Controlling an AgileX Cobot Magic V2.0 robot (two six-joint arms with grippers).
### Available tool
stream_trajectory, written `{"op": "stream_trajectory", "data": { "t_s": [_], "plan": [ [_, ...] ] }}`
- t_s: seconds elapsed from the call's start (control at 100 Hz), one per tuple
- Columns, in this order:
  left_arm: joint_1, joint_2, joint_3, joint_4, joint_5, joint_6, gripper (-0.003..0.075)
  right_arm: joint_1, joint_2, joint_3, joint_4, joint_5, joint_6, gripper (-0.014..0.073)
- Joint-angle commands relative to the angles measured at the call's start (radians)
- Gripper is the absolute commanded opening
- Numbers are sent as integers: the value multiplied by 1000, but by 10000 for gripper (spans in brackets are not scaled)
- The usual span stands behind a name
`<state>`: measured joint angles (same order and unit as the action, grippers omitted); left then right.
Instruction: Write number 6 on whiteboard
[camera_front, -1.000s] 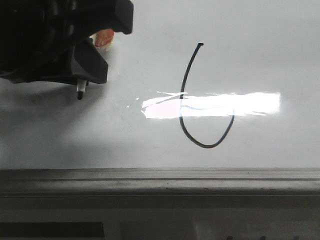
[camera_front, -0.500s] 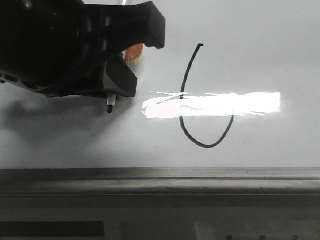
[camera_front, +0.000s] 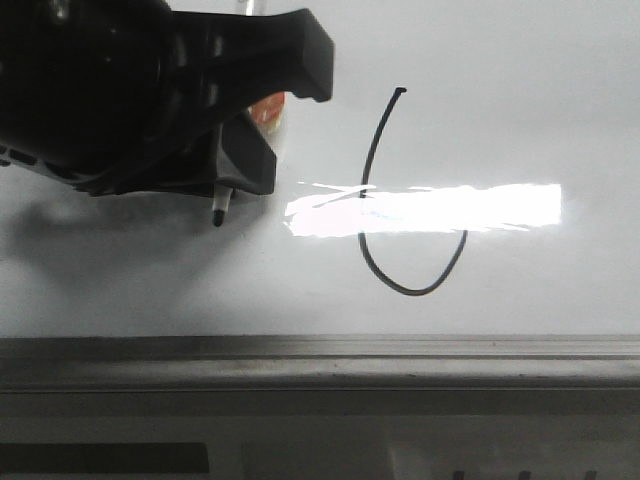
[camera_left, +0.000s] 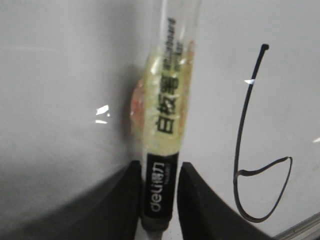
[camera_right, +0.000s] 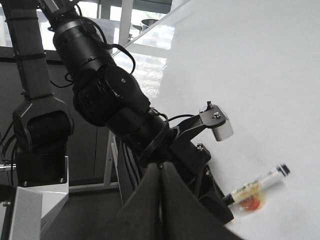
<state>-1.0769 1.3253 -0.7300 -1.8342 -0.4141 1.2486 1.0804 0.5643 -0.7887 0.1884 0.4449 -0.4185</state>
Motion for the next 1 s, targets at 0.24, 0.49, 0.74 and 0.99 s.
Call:
{"op": "stream_trajectory", "data": {
  "t_s": [0.24,0.49,0.74,0.99],
  "plan": [
    [13,8,-7,-7,-128,-7,404,0,-1,-38,6,-89,1,-53],
    [-13,-91,-22,-4,-108,24,561,0,-17,-36,-27,-80,1,-49],
    [-157,-371,9,-4,-117,301,408,-135,-146,1,-304,41,162,-34],
    [-225,-633,164,-6,-113,342,-18,-240,-328,123,-439,159,230,-34]
  ]
}}
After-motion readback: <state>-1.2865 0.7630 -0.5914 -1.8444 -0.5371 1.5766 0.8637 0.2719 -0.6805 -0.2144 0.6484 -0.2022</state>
